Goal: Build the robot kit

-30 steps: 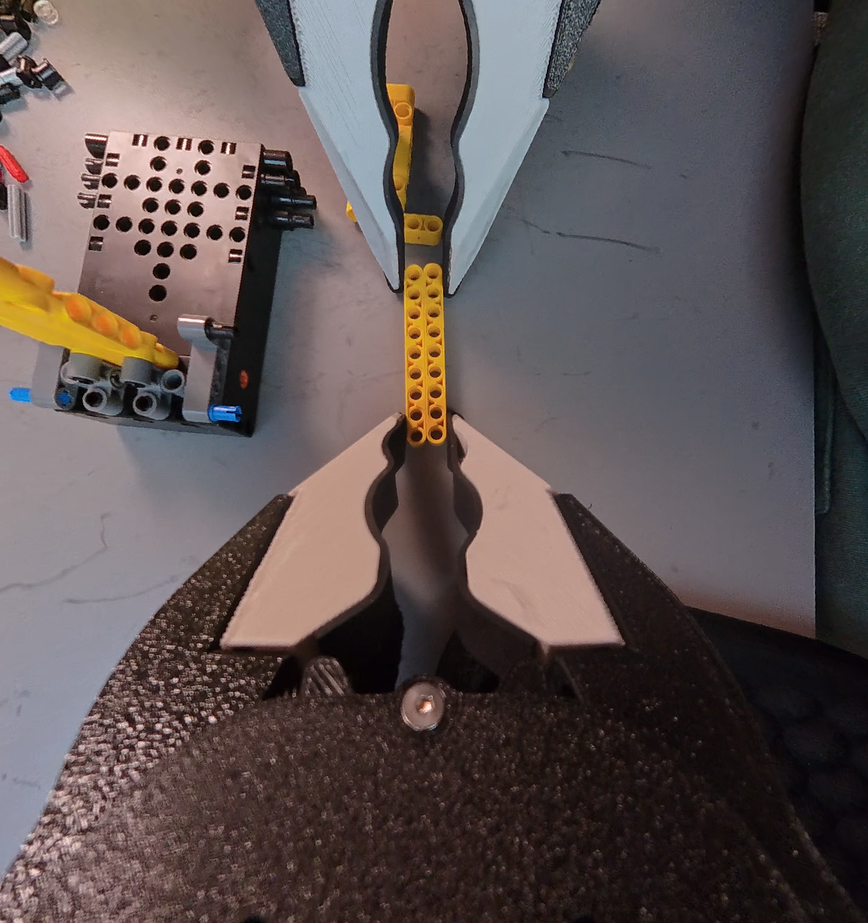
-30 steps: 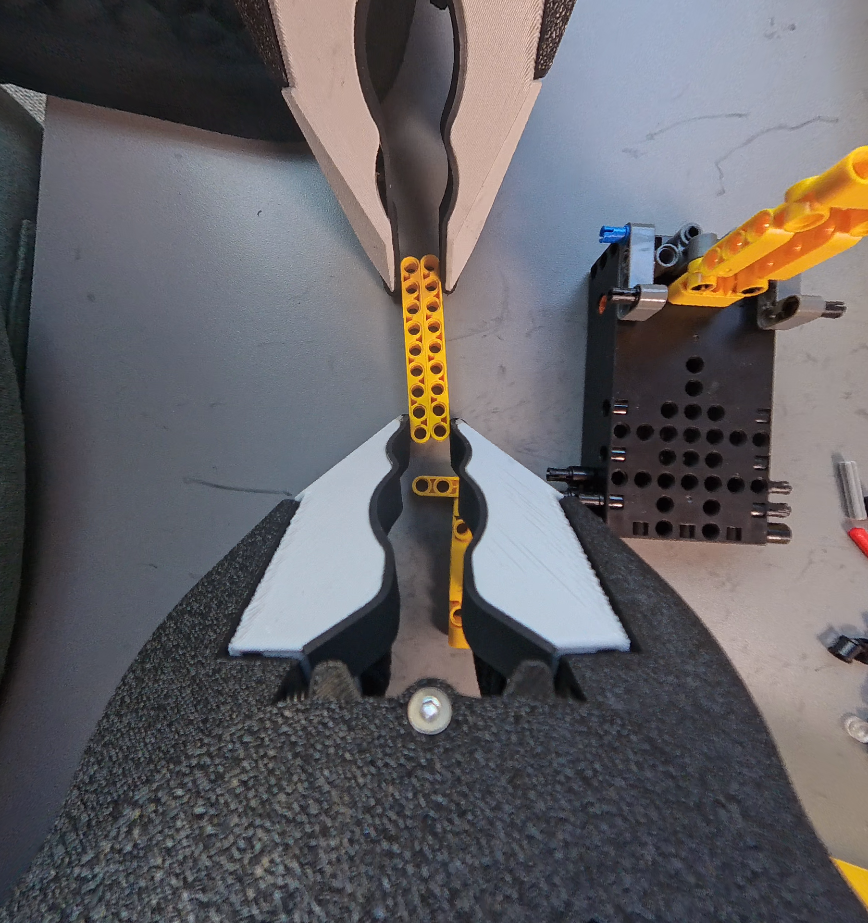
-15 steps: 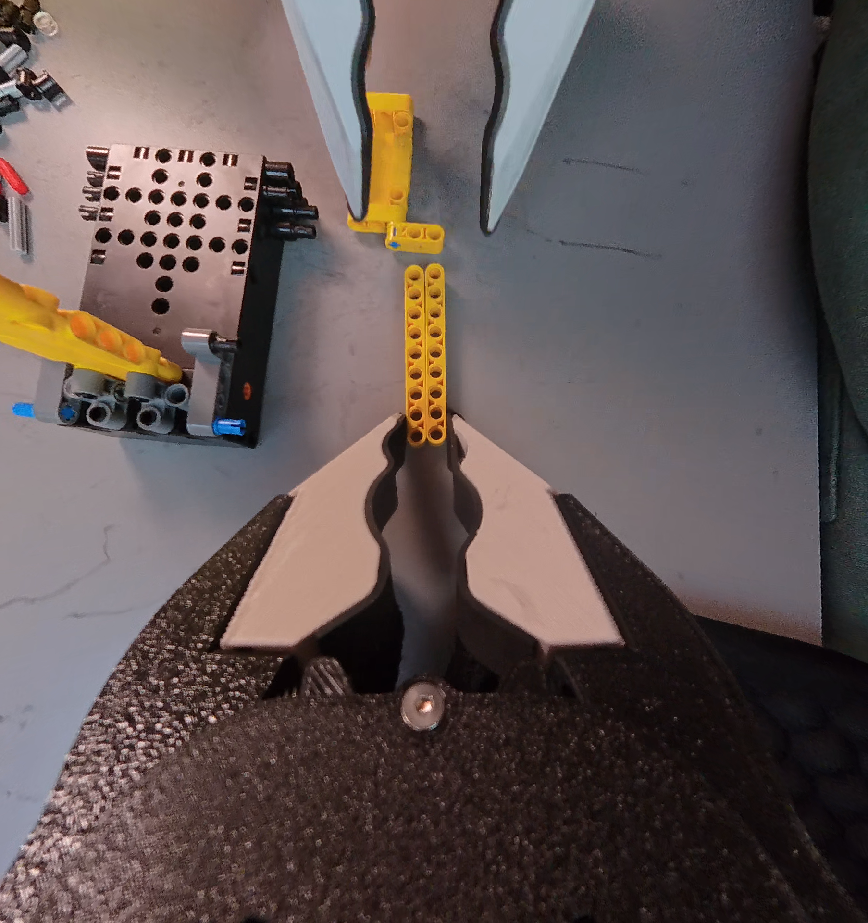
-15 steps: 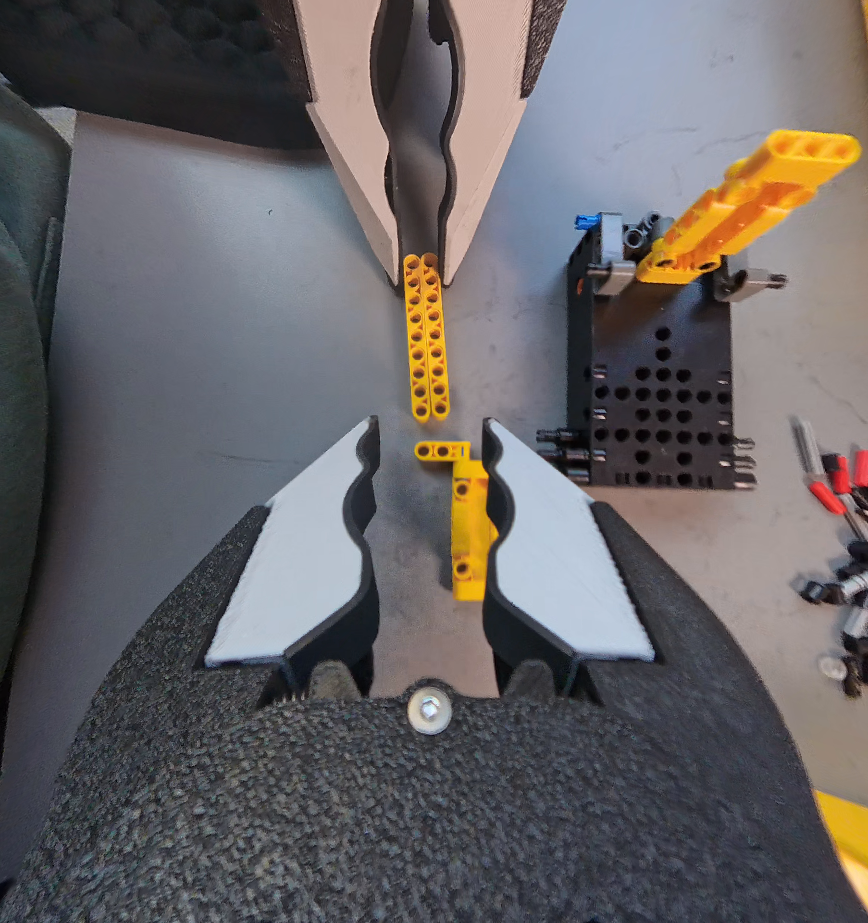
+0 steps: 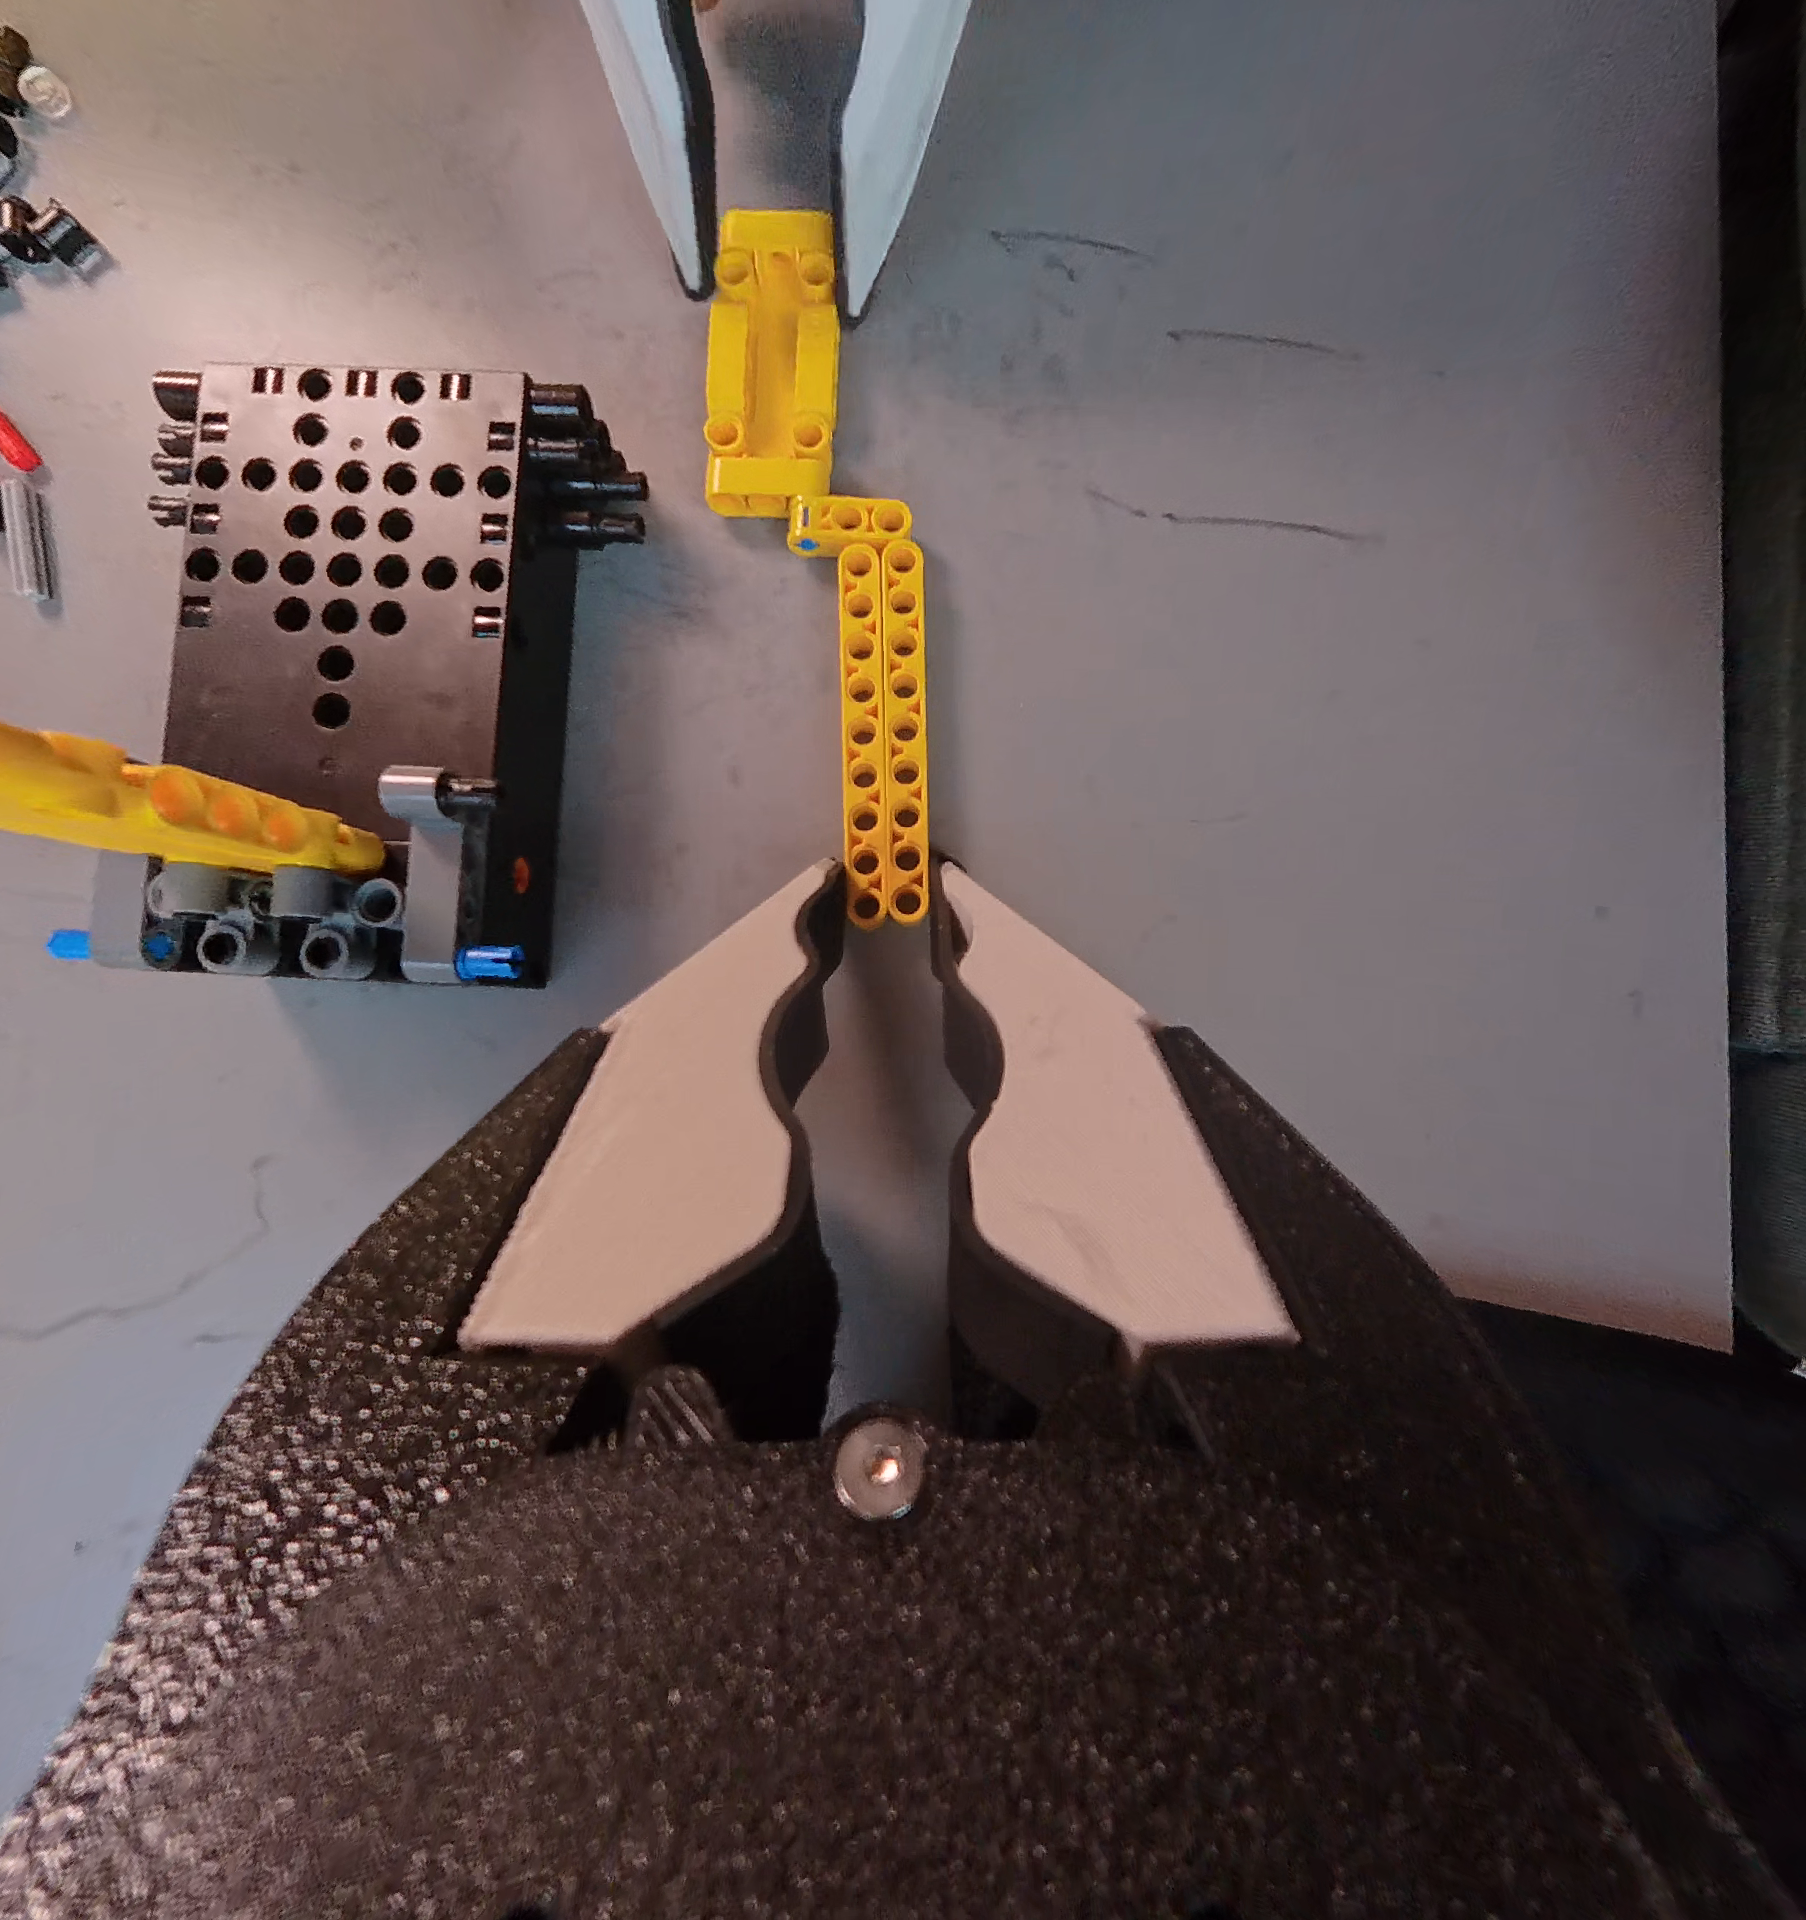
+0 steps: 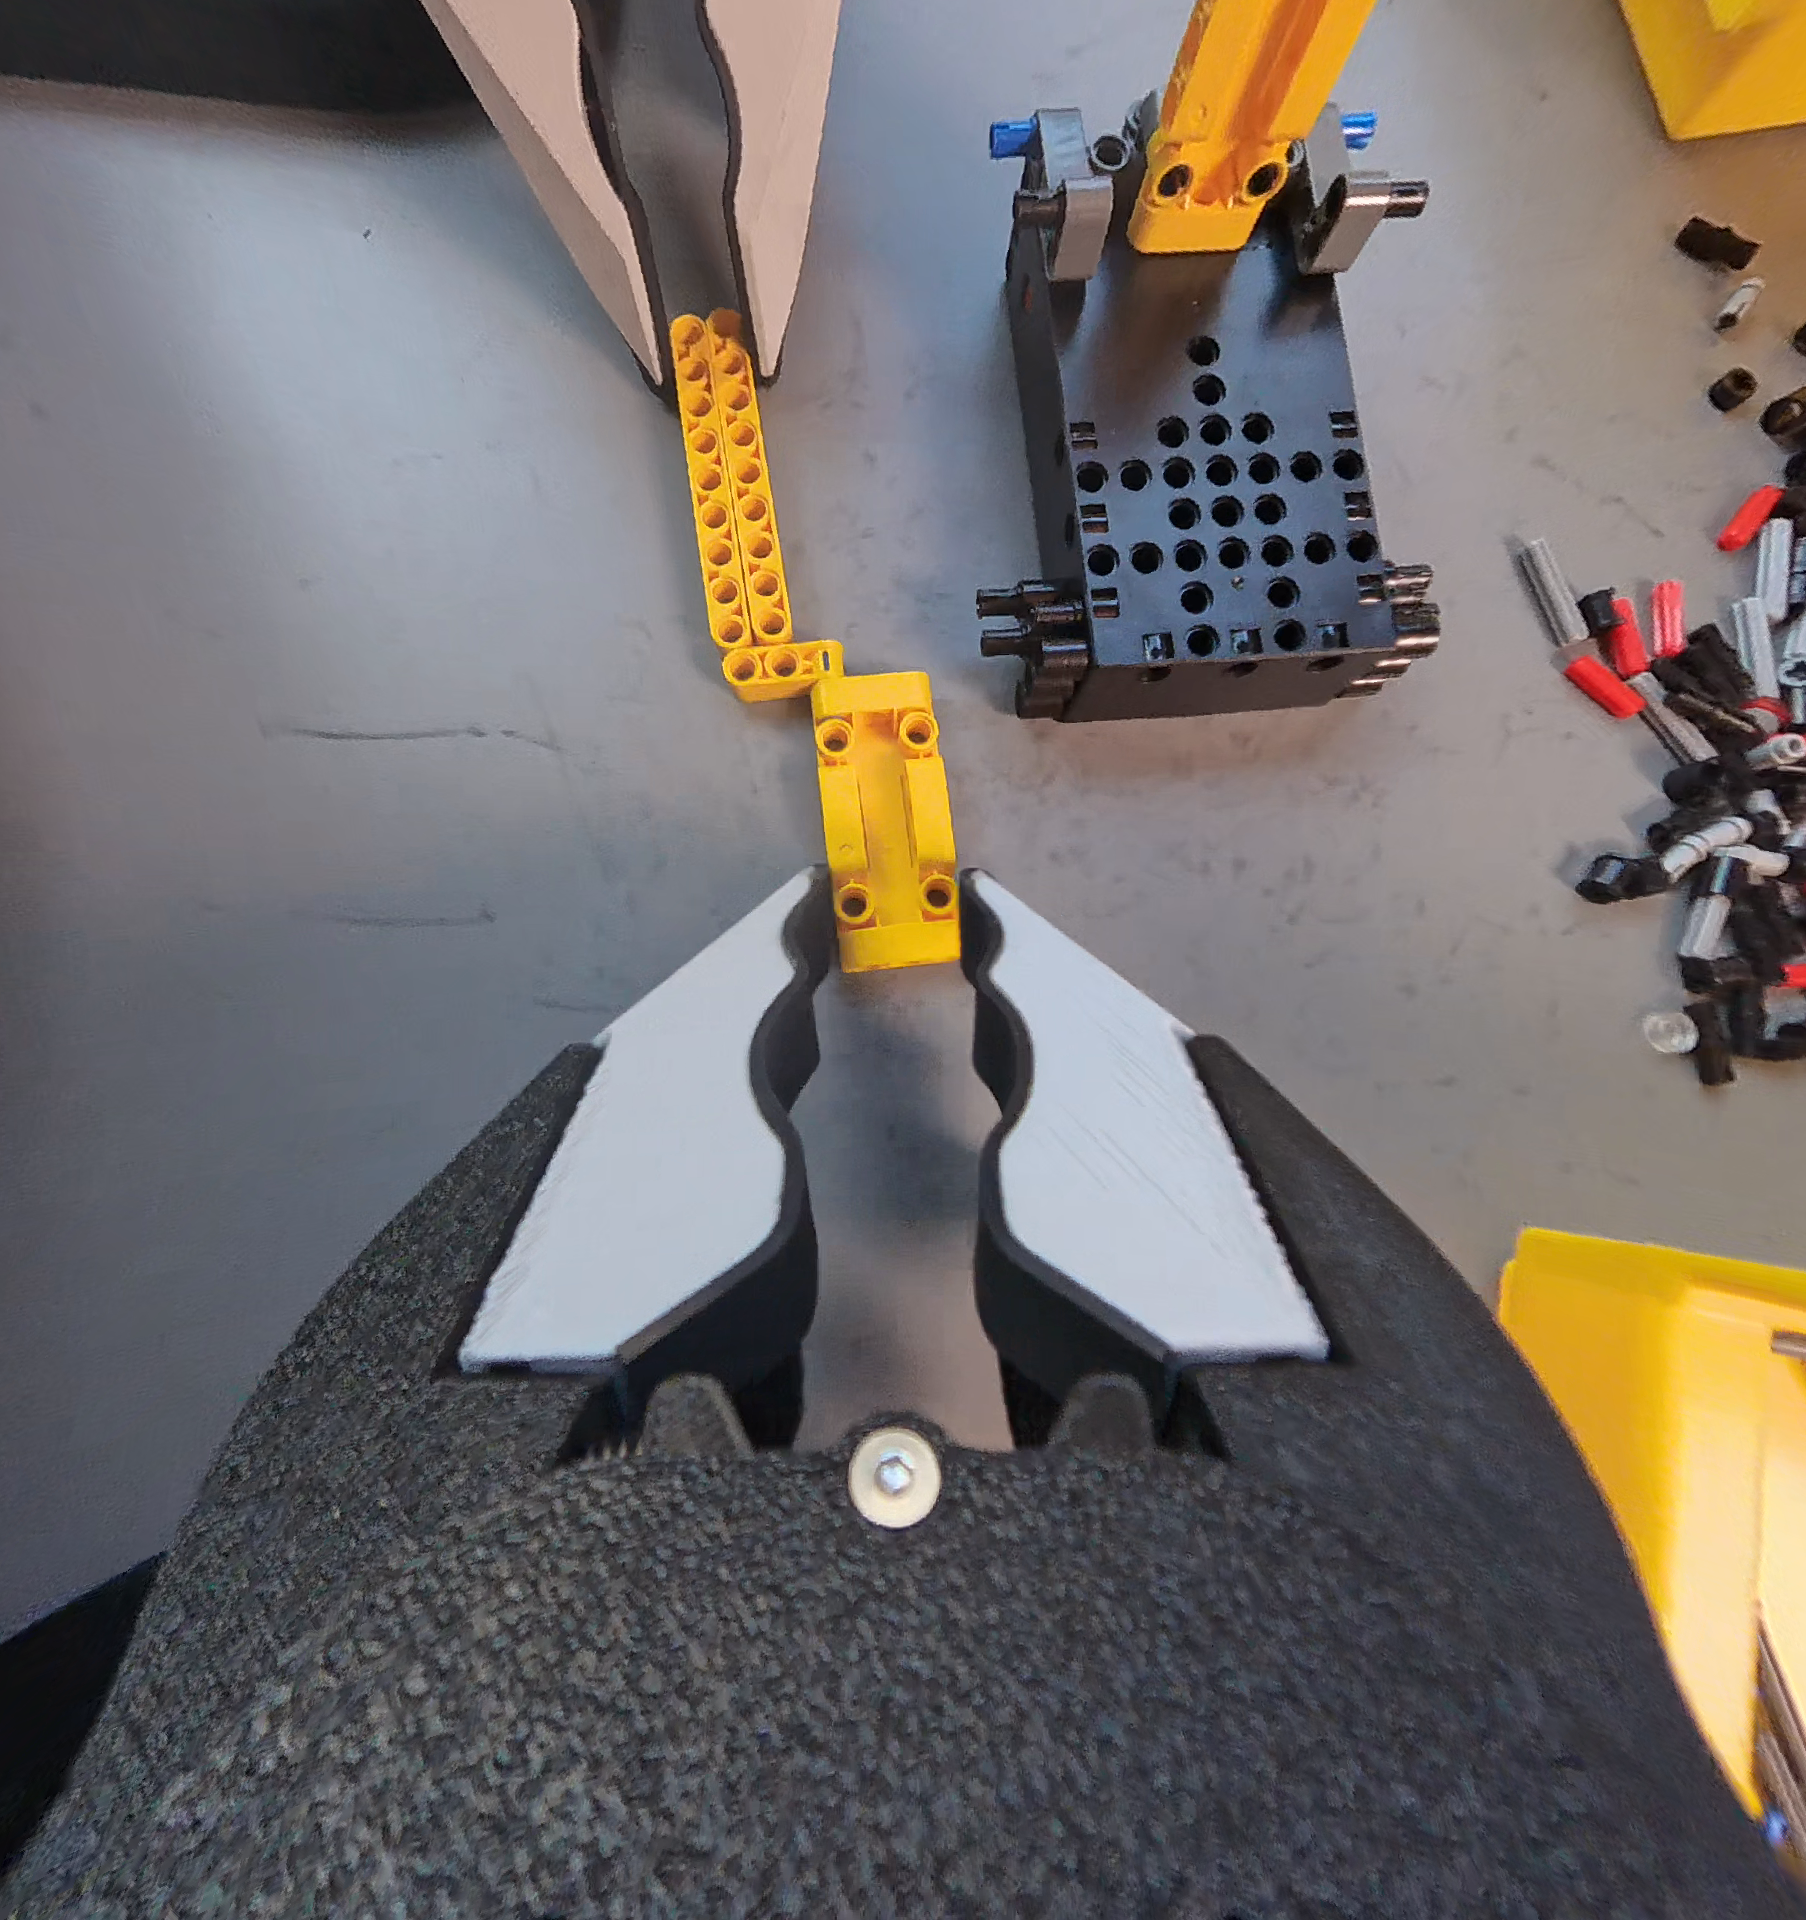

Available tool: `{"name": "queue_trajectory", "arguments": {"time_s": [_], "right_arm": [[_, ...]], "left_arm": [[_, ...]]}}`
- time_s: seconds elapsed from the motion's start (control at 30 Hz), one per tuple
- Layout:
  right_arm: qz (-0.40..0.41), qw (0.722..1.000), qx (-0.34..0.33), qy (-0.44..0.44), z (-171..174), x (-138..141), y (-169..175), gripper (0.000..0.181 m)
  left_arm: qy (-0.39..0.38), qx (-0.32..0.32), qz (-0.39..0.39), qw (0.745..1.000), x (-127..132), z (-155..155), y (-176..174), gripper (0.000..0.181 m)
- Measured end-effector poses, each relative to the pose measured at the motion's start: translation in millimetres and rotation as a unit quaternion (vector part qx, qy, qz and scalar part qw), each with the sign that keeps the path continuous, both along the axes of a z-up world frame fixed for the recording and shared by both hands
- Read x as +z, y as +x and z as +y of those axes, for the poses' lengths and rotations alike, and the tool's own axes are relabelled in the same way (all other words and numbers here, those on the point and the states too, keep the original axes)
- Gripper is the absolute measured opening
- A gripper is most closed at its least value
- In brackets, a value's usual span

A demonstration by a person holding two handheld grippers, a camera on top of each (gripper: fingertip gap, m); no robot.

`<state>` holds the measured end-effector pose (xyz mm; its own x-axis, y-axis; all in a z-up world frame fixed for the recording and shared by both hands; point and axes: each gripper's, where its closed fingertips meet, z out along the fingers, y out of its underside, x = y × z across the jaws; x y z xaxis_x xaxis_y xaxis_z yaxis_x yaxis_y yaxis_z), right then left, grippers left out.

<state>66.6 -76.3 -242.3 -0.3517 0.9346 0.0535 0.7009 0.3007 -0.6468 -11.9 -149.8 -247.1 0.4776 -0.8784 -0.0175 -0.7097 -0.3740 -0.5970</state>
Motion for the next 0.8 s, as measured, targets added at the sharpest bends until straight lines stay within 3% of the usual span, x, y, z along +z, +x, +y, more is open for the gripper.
{"name": "queue_trajectory", "arguments": {"time_s": [0.33, 0.4, 0.47, 0.6, 0.8], "right_arm": [[-0.018, 1.0, 0.005, 0.022, 17, -1, 18, 0.025], [-0.018, 0.999, 0.012, 0.024, 15, 2, 20, 0.039], [0.01, 0.999, 0.007, 0.034, 21, 20, 25, 0.042], [0.038, 0.996, -0.049, 0.065, 47, 50, 50, 0.035], [-0.008, 0.986, -0.157, 0.047, 74, 16, 81, 0.025]], "left_arm": [[0.002, 0.017, -0.021, 1.0, 0, 1, -5, 0.02], [0.006, 0.019, -0.016, 1.0, 2, 3, -8, 0.026], [0.014, 0.024, -0.031, 0.999, 9, 5, -9, 0.028], [0.018, 0.039, -0.038, 0.998, 13, 4, -13, 0.031], [0.009, 0.038, -0.023, 0.999, 2, 2, -10, 0.024]]}}
